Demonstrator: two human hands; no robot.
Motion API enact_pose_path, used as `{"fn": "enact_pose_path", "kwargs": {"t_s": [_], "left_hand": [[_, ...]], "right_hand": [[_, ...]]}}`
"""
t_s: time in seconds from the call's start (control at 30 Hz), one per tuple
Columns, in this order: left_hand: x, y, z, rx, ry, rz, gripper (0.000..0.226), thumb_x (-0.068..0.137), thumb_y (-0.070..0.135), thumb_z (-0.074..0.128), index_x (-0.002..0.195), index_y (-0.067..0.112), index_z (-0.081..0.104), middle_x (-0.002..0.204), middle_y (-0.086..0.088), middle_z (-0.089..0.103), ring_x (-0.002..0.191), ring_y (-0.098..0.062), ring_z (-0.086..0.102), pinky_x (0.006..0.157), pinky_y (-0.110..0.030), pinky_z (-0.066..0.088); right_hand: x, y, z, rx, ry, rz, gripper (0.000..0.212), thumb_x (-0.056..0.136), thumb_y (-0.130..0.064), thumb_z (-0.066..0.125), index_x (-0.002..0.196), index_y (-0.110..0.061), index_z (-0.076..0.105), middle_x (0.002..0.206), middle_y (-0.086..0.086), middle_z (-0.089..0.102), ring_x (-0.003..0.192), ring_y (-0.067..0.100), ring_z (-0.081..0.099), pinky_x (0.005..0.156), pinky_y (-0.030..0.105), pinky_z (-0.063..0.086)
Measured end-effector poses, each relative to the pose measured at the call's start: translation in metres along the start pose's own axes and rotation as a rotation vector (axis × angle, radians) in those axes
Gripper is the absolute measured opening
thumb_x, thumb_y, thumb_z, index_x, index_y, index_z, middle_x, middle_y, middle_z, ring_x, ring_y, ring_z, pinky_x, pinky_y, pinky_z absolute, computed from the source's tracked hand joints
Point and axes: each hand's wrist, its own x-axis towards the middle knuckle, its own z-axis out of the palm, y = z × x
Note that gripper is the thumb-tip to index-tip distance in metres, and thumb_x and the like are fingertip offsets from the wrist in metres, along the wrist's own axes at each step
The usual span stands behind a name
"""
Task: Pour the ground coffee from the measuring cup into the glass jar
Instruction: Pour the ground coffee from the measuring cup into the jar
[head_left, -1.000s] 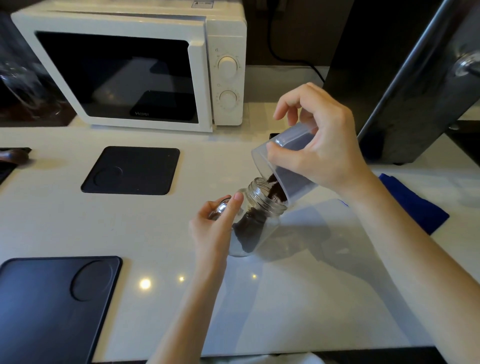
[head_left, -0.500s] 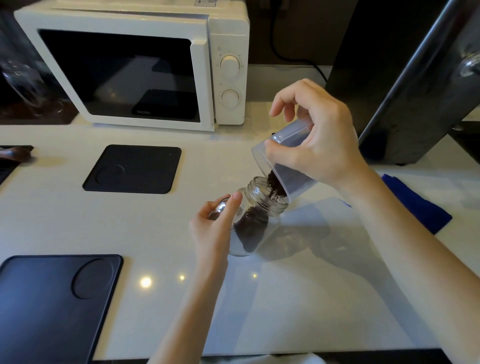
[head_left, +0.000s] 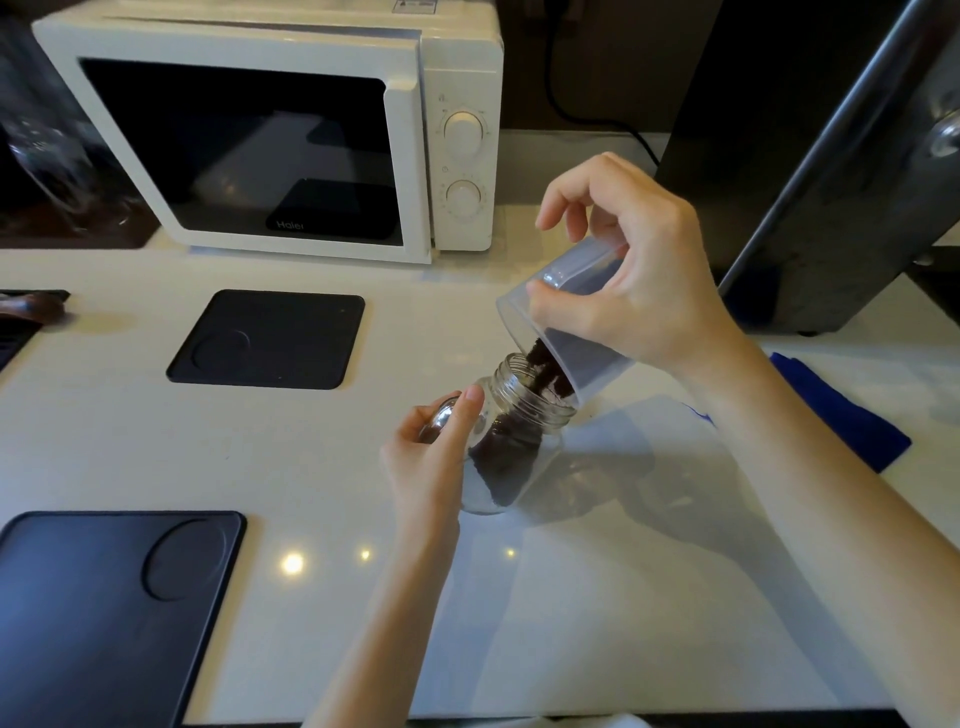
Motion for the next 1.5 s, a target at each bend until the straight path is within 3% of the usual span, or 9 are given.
{"fn": "enact_pose_path", "kwargs": {"t_s": [0.4,0.6,0.9,1.2,1.37,1.5], "left_hand": [[0.0011,-0.0013,0.0003,-0.031,0.004,-0.017,0.019,0.073,0.027,0.075,0.064,0.015,0.064,0.045,0.014,0.057,0.045,0.002,0.052,0.046,-0.008,0.039],[-0.0004,-0.0003,0.0013,-0.022,0.013,-0.012,0.017,0.074,0.026,0.075,0.069,0.012,0.066,0.057,0.004,0.058,0.045,0.004,0.052,0.046,-0.008,0.039],[-0.0020,0.0012,0.0013,-0.016,0.020,-0.015,0.018,0.075,0.025,0.074,0.069,0.011,0.065,0.057,0.003,0.056,0.043,0.004,0.051,0.043,-0.007,0.038],[-0.0021,0.0009,0.0012,-0.007,0.022,-0.028,0.018,0.075,0.026,0.074,0.075,0.009,0.067,0.062,0.003,0.059,0.045,0.005,0.052,0.046,-0.007,0.039],[-0.0036,0.0027,0.0022,0.001,0.020,-0.016,0.018,0.076,0.023,0.073,0.077,0.007,0.067,0.061,0.001,0.057,0.043,0.005,0.051,0.045,-0.006,0.038],[-0.0038,0.0034,0.0025,0.006,0.020,-0.015,0.018,0.076,0.024,0.073,0.076,0.007,0.067,0.062,0.001,0.058,0.044,0.005,0.053,0.044,-0.006,0.038]], "right_hand": [[0.0001,-0.0035,0.0038,-0.051,-0.008,-0.041,0.031,0.064,-0.025,0.071,0.088,-0.011,0.057,0.077,0.010,0.054,0.066,0.016,0.045,0.056,0.033,0.040],[0.0005,-0.0045,0.0014,-0.058,-0.004,-0.037,0.031,0.063,-0.025,0.070,0.088,-0.011,0.057,0.076,0.009,0.053,0.066,0.016,0.044,0.056,0.035,0.040],[0.0017,-0.0062,0.0030,-0.046,-0.011,-0.044,0.031,0.063,-0.026,0.070,0.087,-0.012,0.057,0.077,0.010,0.054,0.066,0.017,0.045,0.057,0.039,0.042],[0.0024,-0.0050,0.0038,-0.064,-0.021,-0.069,0.014,0.063,-0.025,0.067,0.063,-0.012,0.063,0.063,0.002,0.062,0.063,0.017,0.050,0.057,0.035,0.042],[0.0021,-0.0070,0.0027,-0.065,-0.014,-0.067,0.014,0.064,-0.027,0.065,0.061,-0.013,0.063,0.062,-0.009,0.055,0.062,0.009,0.046,0.057,0.027,0.037],[0.0012,-0.0084,0.0024,-0.046,-0.016,-0.014,0.012,0.062,-0.030,0.065,0.062,-0.018,0.064,0.061,-0.006,0.054,0.060,0.005,0.044,0.055,0.019,0.031]]}}
